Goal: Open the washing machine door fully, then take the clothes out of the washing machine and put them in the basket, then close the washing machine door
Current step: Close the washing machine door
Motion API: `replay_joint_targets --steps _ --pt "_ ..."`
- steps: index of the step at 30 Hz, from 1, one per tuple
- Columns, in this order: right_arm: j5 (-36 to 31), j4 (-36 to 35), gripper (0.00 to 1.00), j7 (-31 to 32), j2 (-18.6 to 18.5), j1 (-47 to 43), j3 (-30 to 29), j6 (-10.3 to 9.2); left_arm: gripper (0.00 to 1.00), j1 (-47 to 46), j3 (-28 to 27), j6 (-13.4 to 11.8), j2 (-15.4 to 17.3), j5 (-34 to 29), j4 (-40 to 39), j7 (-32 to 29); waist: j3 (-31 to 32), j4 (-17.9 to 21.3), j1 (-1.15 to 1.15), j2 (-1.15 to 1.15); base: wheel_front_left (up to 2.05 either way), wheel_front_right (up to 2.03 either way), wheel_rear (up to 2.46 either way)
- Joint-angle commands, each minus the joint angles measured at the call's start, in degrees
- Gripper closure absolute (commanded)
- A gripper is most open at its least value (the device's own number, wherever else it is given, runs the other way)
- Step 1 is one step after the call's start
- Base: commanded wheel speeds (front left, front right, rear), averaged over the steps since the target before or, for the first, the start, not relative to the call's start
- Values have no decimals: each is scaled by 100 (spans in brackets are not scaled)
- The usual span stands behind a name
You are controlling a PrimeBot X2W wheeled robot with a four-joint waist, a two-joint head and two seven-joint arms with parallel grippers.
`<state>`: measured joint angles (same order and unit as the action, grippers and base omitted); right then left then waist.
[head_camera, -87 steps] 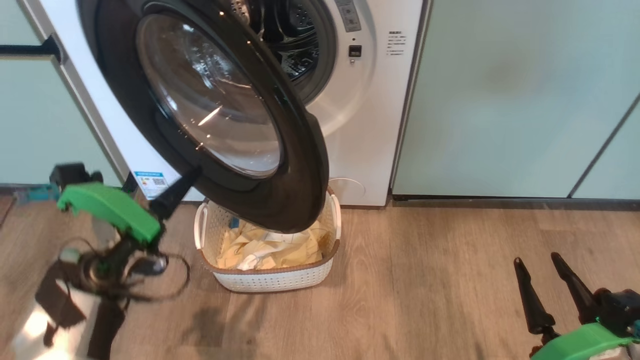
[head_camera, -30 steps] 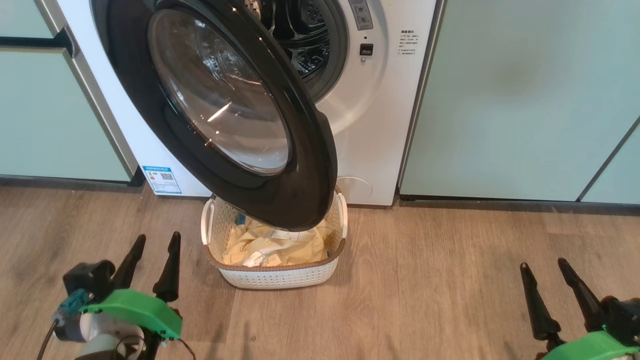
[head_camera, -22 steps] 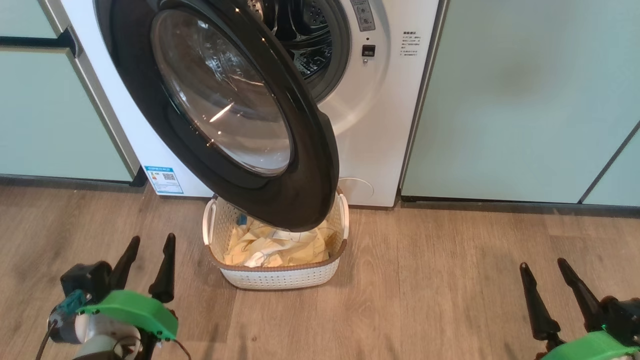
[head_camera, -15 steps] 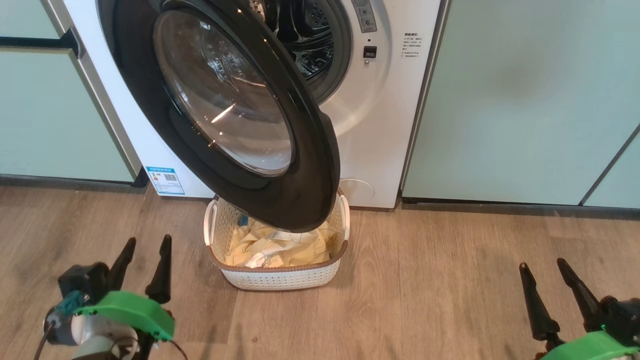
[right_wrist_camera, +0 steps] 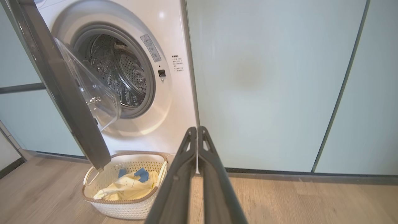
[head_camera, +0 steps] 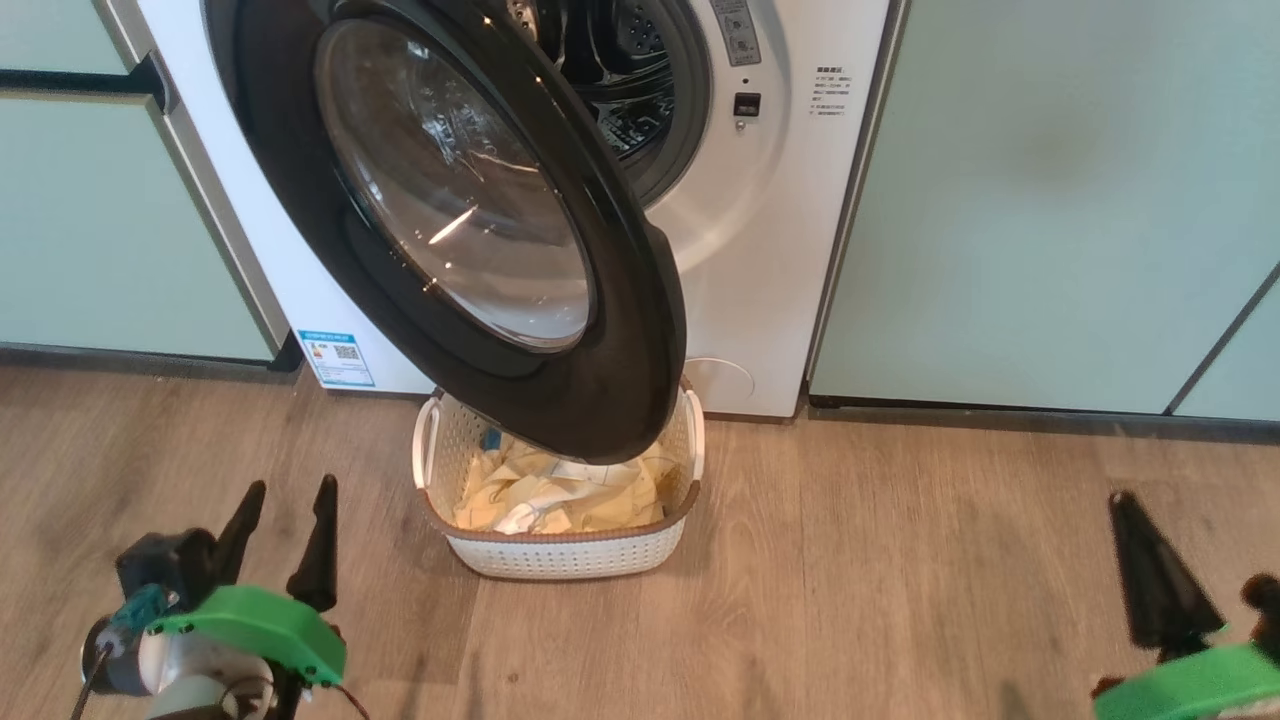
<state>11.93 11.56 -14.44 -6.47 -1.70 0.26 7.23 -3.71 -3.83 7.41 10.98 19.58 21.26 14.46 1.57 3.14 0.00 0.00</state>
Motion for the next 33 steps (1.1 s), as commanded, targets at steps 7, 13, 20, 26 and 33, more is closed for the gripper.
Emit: replay_joint_targets --steps 7,13,20,26,33 --pt "104 -835 100 -56 -119 950 36 25 0 -367 -206 8 -49 -283 -62 53 -43 -240 0 0 0 0 0" --pt "211 -1295 100 -56 -140 1592 484 25 0 -472 -152 8 -90 -375 1 53 -72 -533 0 0 0 0 0" --pt "73 -1619 100 -56 -124 2131 1344 25 0 -551 -95 8 -138 -451 55 53 -54 -813 0 0 0 0 0" --pt "168 -1493 100 -56 29 2558 2420 25 0 -632 -3 8 -175 -503 100 53 -31 -1051 0 0 0 0 0" --pt "581 -752 100 -56 329 2646 3009 25 0 -708 70 8 -265 -526 129 53 -26 -1346 0 0 0 0 0"
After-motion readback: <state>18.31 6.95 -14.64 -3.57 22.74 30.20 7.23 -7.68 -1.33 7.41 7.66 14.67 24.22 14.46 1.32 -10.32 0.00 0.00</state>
